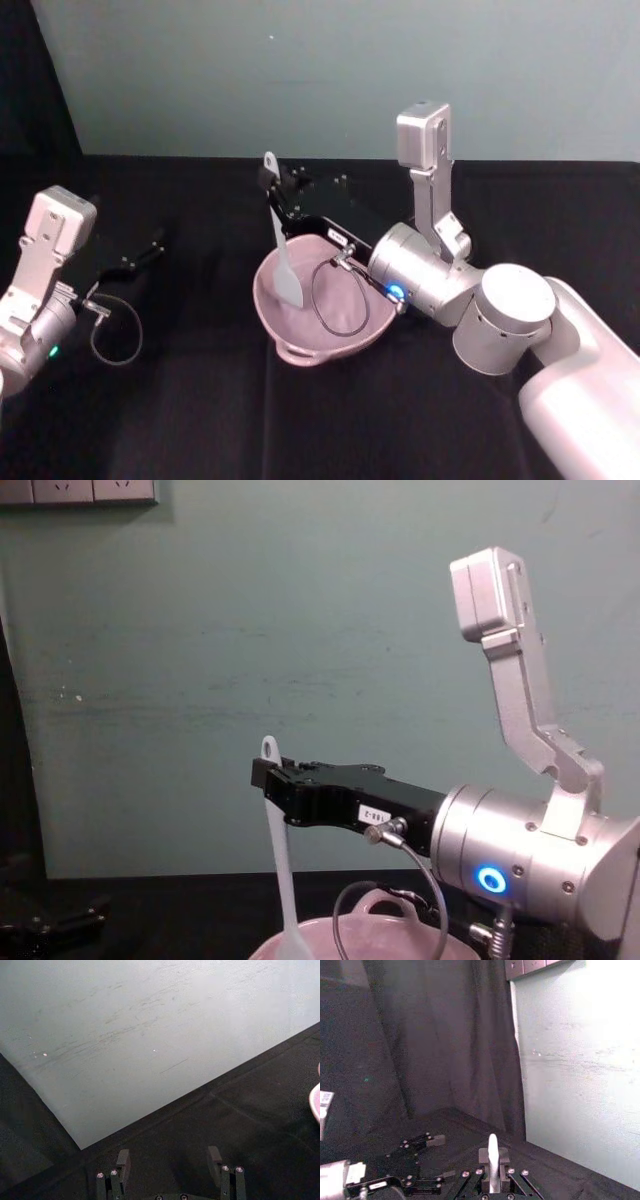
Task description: Use the one hand to pick up the spoon and stir the clear water in the bowl.
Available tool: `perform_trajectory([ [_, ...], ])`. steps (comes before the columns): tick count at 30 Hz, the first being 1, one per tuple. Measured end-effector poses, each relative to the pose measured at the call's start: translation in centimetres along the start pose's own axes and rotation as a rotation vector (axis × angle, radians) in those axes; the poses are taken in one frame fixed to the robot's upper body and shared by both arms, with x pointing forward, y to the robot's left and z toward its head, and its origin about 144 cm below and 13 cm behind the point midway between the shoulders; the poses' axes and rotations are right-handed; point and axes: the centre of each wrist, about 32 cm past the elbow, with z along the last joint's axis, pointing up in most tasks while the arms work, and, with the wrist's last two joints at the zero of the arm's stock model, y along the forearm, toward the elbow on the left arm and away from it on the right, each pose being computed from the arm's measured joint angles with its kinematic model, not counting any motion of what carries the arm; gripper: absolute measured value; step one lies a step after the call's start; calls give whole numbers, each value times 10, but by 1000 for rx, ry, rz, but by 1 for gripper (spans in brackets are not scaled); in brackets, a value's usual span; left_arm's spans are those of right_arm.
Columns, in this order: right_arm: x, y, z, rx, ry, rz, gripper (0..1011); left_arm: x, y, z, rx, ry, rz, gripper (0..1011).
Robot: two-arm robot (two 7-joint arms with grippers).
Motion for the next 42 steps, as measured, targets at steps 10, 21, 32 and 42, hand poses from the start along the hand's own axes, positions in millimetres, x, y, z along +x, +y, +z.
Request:
perform_trajectory([
  [10, 20, 3, 1, -5, -7, -44, 111, 0, 0, 0, 0, 0, 0, 1011],
  [21, 36, -25, 6, 0, -29, -135, 111, 0, 0, 0, 0, 0, 0, 1011],
  [32, 26, -51, 9, 0, -32, -156, 111, 0, 0, 0, 0, 0, 0, 1011],
  [42, 2, -48, 9, -13, -21, -95, 111, 0, 0, 0, 0, 0, 0, 1011],
])
